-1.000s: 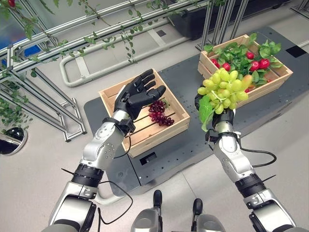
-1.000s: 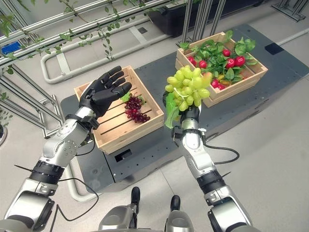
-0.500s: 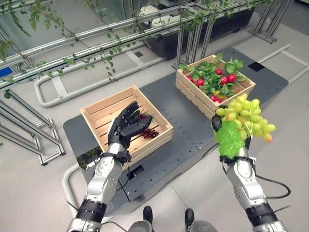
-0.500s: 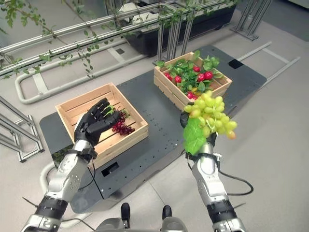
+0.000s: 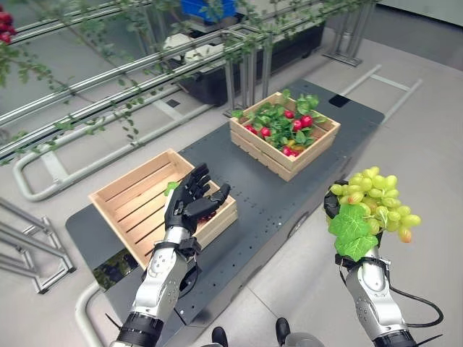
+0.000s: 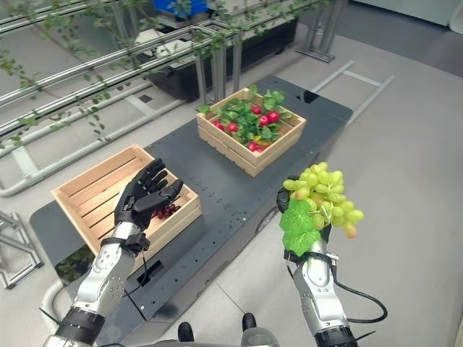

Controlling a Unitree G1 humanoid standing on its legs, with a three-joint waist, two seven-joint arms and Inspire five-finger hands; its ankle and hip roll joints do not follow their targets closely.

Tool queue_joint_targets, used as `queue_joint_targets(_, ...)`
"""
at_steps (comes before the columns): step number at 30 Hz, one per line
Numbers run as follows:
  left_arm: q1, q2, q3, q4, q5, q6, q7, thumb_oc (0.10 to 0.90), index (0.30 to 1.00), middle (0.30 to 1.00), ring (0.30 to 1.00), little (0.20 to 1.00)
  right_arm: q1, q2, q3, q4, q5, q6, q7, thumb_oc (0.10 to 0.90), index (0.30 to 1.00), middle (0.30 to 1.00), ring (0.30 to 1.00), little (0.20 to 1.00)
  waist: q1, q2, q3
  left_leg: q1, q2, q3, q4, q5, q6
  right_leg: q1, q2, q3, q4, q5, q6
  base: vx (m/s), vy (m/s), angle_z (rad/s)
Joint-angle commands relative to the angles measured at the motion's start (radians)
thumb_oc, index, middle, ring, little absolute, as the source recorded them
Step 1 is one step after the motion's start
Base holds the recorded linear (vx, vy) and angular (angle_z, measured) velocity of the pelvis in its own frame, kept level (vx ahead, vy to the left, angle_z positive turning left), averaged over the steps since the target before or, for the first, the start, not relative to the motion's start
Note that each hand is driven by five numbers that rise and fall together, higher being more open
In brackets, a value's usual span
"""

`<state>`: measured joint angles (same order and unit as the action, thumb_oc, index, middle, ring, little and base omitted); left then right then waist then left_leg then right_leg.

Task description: Pick up the fruits from the basket on one side to the basket on the other side

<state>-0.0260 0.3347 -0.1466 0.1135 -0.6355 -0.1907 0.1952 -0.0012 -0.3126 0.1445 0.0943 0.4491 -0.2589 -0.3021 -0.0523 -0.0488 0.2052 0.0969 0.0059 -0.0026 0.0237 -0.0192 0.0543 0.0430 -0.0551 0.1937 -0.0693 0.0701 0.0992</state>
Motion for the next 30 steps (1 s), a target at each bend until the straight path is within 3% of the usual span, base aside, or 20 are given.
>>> queue_joint_targets(1, -0.047, -0.016, 0.085, -0.067, 0.008, -0.179, 0.026, 0.8, 0.9, 0.9, 0.9, 0.9, -0.146, -0.075, -0.018, -0.098, -0.007, -0.159, 0.058, 0.4, 0.3, 0.3, 0.3, 0.3, 0.03, 0.042, -0.061, 0.026, -0.083, -0.128, -0.037, -0.063, 0.013, 0.039, 0.038, 0.005, -0.005, 0.0, -0.039, -0.15, 0.175, -2.24)
queue_joint_targets(4, -0.061, -0.015, 0.074, -0.066, 0.024, -0.185, 0.04, 0.8, 0.9, 0.9, 0.9, 0.9, -0.148, -0.06, -0.008, -0.112, -0.004, -0.16, 0.046, 0.4, 0.3, 0.3, 0.3, 0.3, 0.031, 0.045, -0.058, 0.021, -0.099, -0.158, -0.053, -0.05, 0.021, 0.015, 0.037, 0.018, -0.007, 0.023, -0.027, -0.17, 0.105, -1.6)
queue_joint_targets(7, -0.119, -0.009, 0.071, -0.005, 0.064, -0.246, 0.046, 0.8, 0.9, 0.9, 0.9, 0.9, -0.166, -0.049, -0.001, -0.099, -0.015, -0.166, 0.074, 0.4, 0.3, 0.3, 0.3, 0.3, 0.005, 0.046, -0.041, 0.02, -0.106, -0.133, -0.06, -0.06, 0.032, -0.053, 0.037, 0.042, -0.001, 0.059, -0.006, -0.24, 0.133, -0.57)
queue_joint_targets(15, -0.133, 0.008, 0.084, -0.01, 0.066, -0.249, 0.015, 0.8, 0.9, 0.9, 0.9, 0.9, -0.102, -0.032, -0.055, -0.113, -0.02, -0.142, 0.094, 0.4, 0.3, 0.3, 0.3, 0.3, -0.043, 0.036, -0.013, 0.028, -0.125, -0.037, 0.015, -0.125, 0.059, -0.102, 0.02, 0.042, 0.005, 0.109, 0.015, -0.12, 0.124, -0.23)
queue_joint_targets(16, -0.118, 0.008, 0.086, -0.019, 0.073, -0.233, 0.032, 0.8, 0.9, 0.9, 0.9, 0.9, -0.091, -0.028, -0.059, -0.118, -0.006, -0.124, 0.129, 0.4, 0.3, 0.3, 0.3, 0.3, -0.041, 0.041, -0.002, 0.046, -0.121, -0.023, -0.001, -0.116, 0.055, -0.096, 0.006, -0.014, -0.004, 0.123, 0.023, -0.09, 0.075, -0.32)
queue_joint_targets(17, -0.116, 0.01, 0.088, -0.021, 0.074, -0.233, 0.035, 0.8, 0.9, 0.9, 0.9, 0.9, -0.09, -0.027, -0.06, -0.118, -0.003, -0.122, 0.133, 0.4, 0.3, 0.3, 0.3, 0.3, -0.039, 0.04, -0.002, 0.046, -0.121, -0.018, -0.004, -0.112, 0.054, -0.099, 0.003, -0.021, -0.003, 0.126, 0.024, -0.1, 0.041, -0.52)
queue_joint_targets(19, -0.065, 0.036, 0.118, -0.052, 0.064, -0.228, 0.06, 0.8, 0.9, 0.9, 0.9, 0.9, -0.092, -0.019, -0.058, -0.121, 0.025, -0.107, 0.208, 0.4, 0.3, 0.3, 0.3, 0.3, -0.002, 0.055, 0.018, 0.07, -0.099, 0.065, -0.034, -0.088, 0.041, -0.128, -0.044, -0.235, 0.187, 0.133, 0.037, -0.18, 0.039, -1.05)
queue_joint_targets(20, -0.043, 0.047, 0.14, -0.067, 0.056, -0.227, 0.059, 0.8, 0.9, 0.9, 0.9, 0.9, -0.094, -0.018, -0.055, -0.12, 0.034, -0.112, 0.234, 0.4, 0.3, 0.3, 0.3, 0.3, 0.017, 0.068, 0.019, 0.07, -0.084, 0.102, -0.048, -0.073, 0.04, -0.139, -0.066, -0.301, 0.315, 0.103, 0.029, -0.2, 0.059, -1.36)
queue_joint_targets(21, -0.032, 0.052, 0.152, -0.075, 0.049, -0.226, 0.051, 0.8, 0.9, 0.9, 0.9, 0.9, -0.094, -0.018, -0.053, -0.119, 0.032, -0.12, 0.239, 0.4, 0.3, 0.3, 0.3, 0.3, 0.026, 0.076, 0.02, 0.073, -0.076, 0.118, -0.057, -0.067, 0.041, -0.141, -0.076, -0.326, 0.385, 0.072, 0.022, -0.21, 0.032, -1.39)
queue_joint_targets(22, -0.02, 0.053, 0.171, -0.091, 0.045, -0.214, 0.045, 0.8, 0.9, 0.9, 0.9, 0.9, -0.095, -0.017, -0.042, -0.126, 0.018, -0.125, 0.238, 0.4, 0.3, 0.3, 0.3, 0.3, 0.045, 0.085, 0.011, 0.062, -0.068, 0.129, -0.068, -0.057, 0.046, -0.127, -0.08, -0.353, 0.518, -0.009, -0.002, -0.16, -0.01, -1.07)
queue_joint_targets(23, -0.019, 0.053, 0.174, -0.094, 0.042, -0.209, 0.042, 0.8, 0.9, 0.9, 0.9, 0.9, -0.095, -0.016, -0.04, -0.127, 0.015, -0.124, 0.237, 0.4, 0.3, 0.3, 0.3, 0.3, 0.049, 0.087, 0.008, 0.058, -0.067, 0.131, -0.068, -0.054, 0.047, -0.126, -0.079, -0.356, 0.522, -0.014, -0.005, -0.16, -0.061, -0.98)
queue_joint_targets(24, -0.015, 0.049, 0.18, -0.091, 0.039, -0.211, 0.053, 0.8, 0.9, 0.9, 0.9, 0.9, -0.095, -0.012, -0.019, -0.132, 0.011, -0.121, 0.243, 0.4, 0.3, 0.3, 0.3, 0.3, 0.064, 0.084, -0.002, 0.044, -0.066, 0.133, -0.055, -0.058, 0.049, -0.099, -0.087, -0.388, 0.555, -0.066, -0.021, -0.1, -0.113, -0.66)
queue_joint_targets(27, -0.005, 0.041, 0.181, -0.076, -0.022, -0.192, 0.039, 0.8, 0.9, 0.9, 0.9, 0.9, -0.09, -0.001, 0.039, -0.119, -0.017, -0.1, 0.264, 0.4, 0.3, 0.3, 0.3, 0.3, 0.093, 0.058, -0.029, 0.001, -0.061, 0.143, -0.018, -0.059, 0.032, 0.008, -0.078, -0.414, 0.407, -0.13, -0.029, -0.07, -0.25, -0.54)
queue_joint_targets(28, -0.007, 0.036, 0.172, -0.069, -0.019, -0.196, 0.052, 0.8, 0.9, 0.9, 0.9, 0.9, -0.088, -0.004, 0.057, -0.108, -0.01, -0.098, 0.295, 0.4, 0.3, 0.3, 0.3, 0.3, 0.101, 0.047, -0.041, -0.011, -0.051, 0.155, -0.011, -0.054, 0.014, 0.066, -0.058, -0.435, 0.262, -0.153, -0.04, -0.11, -0.294, -0.75)
queue_joint_targets(29, -0.019, 0.025, 0.148, -0.051, -0.065, -0.182, 0.085, 0.8, 0.9, 0.9, 0.9, 0.9, -0.105, -0.023, 0.089, -0.083, 0.005, -0.062, 0.331, 0.4, 0.3, 0.3, 0.3, 0.3, 0.108, 0.038, -0.05, -0.02, -0.039, 0.178, -0.031, -0.035, -0.012, 0.095, -0.032, -0.427, 0.12, -0.13, -0.039, -0.12, -0.278, -0.93)
queue_joint_targets(30, -0.023, 0.024, 0.144, -0.048, -0.076, -0.184, 0.089, 0.8, 0.9, 0.9, 0.9, 0.9, -0.111, -0.027, 0.093, -0.081, 0.011, -0.056, 0.335, 0.4, 0.3, 0.3, 0.3, 0.3, 0.106, 0.038, -0.049, -0.019, -0.038, 0.179, -0.037, -0.031, -0.014, 0.095, -0.027, -0.421, 0.103, -0.124, -0.04, -0.18, -0.233, -0.98)
